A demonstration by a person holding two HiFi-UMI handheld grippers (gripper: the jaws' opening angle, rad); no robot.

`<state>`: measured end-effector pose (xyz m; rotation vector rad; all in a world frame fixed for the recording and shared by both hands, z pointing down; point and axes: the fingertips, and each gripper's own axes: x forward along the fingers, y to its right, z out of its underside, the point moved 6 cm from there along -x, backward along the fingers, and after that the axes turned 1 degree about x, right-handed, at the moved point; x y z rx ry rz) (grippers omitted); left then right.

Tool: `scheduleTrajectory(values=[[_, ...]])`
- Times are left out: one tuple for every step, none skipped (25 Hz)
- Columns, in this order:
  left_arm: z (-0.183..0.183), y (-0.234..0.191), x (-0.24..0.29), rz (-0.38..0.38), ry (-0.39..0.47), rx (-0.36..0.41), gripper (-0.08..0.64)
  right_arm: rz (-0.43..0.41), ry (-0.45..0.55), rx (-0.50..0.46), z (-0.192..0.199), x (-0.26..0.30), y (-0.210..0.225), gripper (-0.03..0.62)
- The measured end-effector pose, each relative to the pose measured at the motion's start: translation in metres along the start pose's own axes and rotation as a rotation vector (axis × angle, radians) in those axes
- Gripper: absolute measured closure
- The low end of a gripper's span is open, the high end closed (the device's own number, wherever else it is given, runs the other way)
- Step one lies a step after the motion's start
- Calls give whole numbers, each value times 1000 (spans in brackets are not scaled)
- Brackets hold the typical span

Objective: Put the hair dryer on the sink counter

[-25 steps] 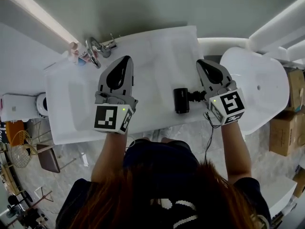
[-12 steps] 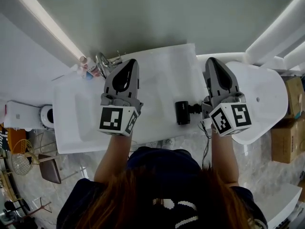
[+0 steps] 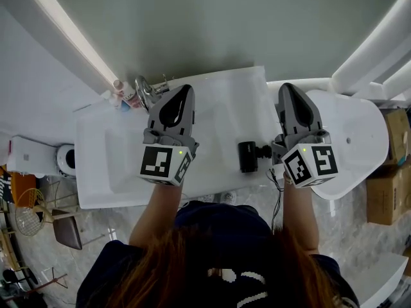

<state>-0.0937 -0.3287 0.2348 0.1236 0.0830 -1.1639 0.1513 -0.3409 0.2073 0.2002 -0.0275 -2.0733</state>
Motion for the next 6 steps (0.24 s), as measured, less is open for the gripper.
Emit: scheduleTrajectory(values=[[-1, 1, 0, 0, 1, 1, 541, -1, 2, -1, -1, 0, 0, 577], [-1, 1, -1, 1, 2, 2, 541, -3, 3, -1, -1, -1, -1, 577], [-1, 2, -1, 1, 2, 3, 541, -5, 5, -1, -1, -1, -2, 577], [-1, 2, -2, 1, 3, 3, 541, -6, 7, -2, -1, -2, -3, 577], [-1, 3, -3, 1, 4, 3, 541, -5, 8, -3, 0, -3, -4, 577], [-1, 3, -3, 2, 4, 3, 541, -3, 8, -5, 0, -4, -4, 577]])
